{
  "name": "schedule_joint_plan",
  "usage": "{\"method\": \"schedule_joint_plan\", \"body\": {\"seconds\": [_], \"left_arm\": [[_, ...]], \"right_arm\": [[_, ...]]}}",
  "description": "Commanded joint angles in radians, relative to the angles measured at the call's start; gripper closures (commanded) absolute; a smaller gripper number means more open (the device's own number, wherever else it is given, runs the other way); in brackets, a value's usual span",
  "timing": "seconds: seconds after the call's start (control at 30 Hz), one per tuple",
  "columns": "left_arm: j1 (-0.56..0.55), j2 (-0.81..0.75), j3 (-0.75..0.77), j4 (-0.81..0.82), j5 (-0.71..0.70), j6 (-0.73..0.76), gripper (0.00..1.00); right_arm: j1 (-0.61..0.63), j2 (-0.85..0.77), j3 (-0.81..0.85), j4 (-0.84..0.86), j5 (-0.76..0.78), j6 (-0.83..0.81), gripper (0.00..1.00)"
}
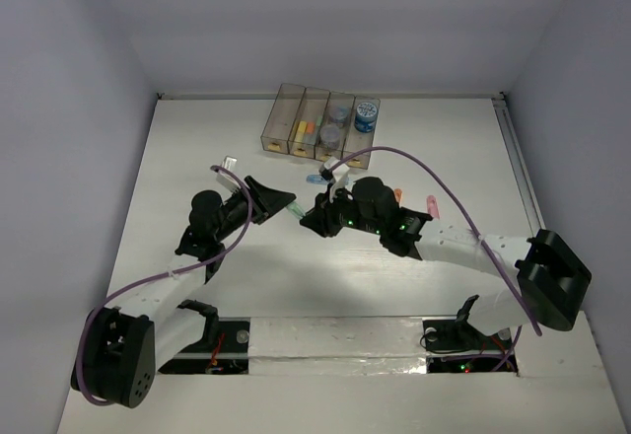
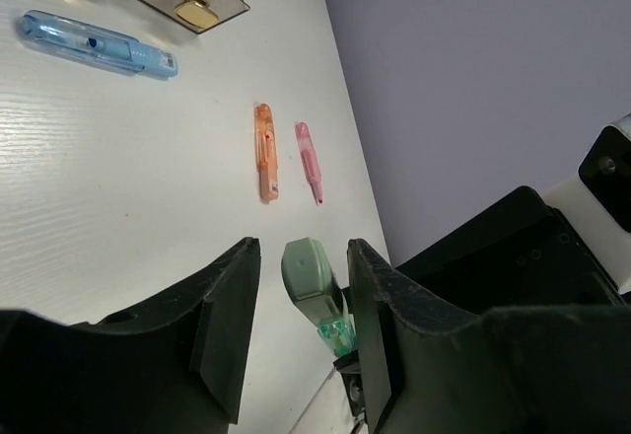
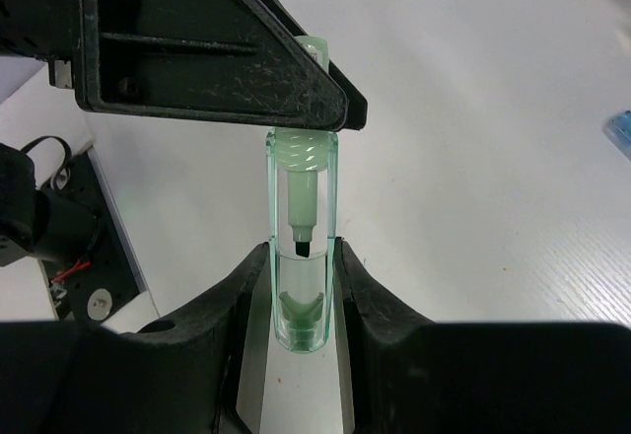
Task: Sort the stationery into containers
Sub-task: Close the pen cap on the pen.
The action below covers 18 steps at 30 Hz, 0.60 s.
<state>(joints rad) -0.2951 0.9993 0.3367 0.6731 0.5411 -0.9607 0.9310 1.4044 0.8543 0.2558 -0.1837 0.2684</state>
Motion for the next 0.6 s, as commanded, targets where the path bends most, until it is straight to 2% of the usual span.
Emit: {"method": "schedule_joint_plan", "body": {"seconds": [0.0, 0.2, 0.3, 0.57], "left_arm": [[-0.004, -0.025, 0.042, 0.011, -0.004, 0.028, 0.64], [-0.004, -0.028, 0.044, 0.011, -0.009, 0.031, 0.67], [-0.004, -0.027, 0.044, 0.013, -0.009, 0.031, 0.73], [-0.004, -0.016, 0.039, 0.023, 0.003, 0.037, 1.00]], "right_arm": [[0.008, -0.027, 0.012, -0.004, 0.015, -0.028, 1.00], [0.008, -0.018, 0.017, -0.021, 0.016, -0.037, 1.00], [0.008, -0.015, 0.019, -0.021, 0.020, -0.038, 1.00], [0.008, 0.002, 0.035, -0.024, 0.016, -0.035, 1.00]]}}
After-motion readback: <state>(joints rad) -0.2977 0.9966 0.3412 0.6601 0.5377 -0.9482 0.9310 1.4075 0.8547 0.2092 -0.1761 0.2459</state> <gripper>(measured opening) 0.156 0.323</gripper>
